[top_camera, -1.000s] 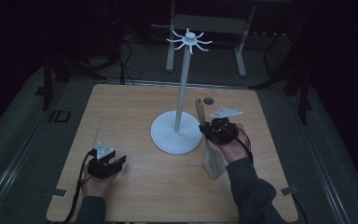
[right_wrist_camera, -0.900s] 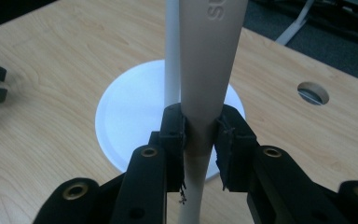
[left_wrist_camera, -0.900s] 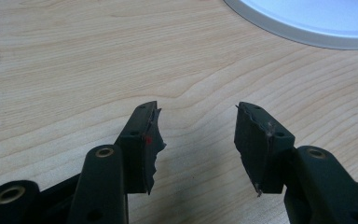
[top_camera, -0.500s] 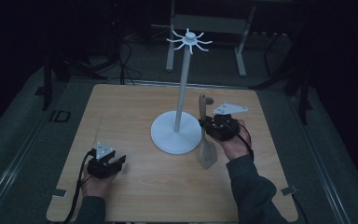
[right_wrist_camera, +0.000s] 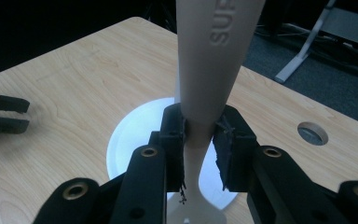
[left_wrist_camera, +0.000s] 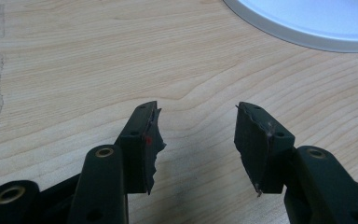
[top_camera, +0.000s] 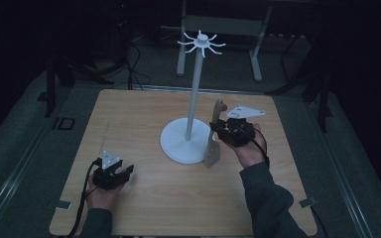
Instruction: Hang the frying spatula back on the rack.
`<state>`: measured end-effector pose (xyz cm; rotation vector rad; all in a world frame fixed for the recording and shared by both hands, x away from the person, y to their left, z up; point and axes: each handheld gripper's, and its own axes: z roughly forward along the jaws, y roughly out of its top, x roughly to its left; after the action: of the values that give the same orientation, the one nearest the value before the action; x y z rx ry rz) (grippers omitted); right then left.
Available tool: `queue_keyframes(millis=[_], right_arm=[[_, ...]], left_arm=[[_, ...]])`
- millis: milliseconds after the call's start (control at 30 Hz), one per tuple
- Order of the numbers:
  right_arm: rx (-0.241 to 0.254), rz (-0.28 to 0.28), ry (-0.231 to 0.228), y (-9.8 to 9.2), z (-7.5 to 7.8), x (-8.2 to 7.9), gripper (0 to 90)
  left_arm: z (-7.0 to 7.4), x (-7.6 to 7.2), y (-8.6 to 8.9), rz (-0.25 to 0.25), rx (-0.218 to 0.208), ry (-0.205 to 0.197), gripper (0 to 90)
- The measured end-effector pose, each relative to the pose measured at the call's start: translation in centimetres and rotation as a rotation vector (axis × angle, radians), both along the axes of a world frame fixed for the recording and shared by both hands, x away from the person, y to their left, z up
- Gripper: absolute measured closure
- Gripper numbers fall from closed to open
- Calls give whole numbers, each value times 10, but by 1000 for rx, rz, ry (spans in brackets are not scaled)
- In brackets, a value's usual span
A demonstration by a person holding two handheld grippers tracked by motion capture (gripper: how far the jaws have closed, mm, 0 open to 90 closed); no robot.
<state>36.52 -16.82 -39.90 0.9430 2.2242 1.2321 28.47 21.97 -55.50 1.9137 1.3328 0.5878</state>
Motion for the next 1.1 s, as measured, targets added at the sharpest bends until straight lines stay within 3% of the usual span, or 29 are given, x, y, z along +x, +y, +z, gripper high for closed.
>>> queue_keyframes(millis=[667,1100], right_arm=[[53,12,-26,0,17,4,742],[129,31,-73,-4,29,8,742]], left_arm=[[0,0,0,5,-2,-2,500],[0,0,0,4,-1,-1,500]])
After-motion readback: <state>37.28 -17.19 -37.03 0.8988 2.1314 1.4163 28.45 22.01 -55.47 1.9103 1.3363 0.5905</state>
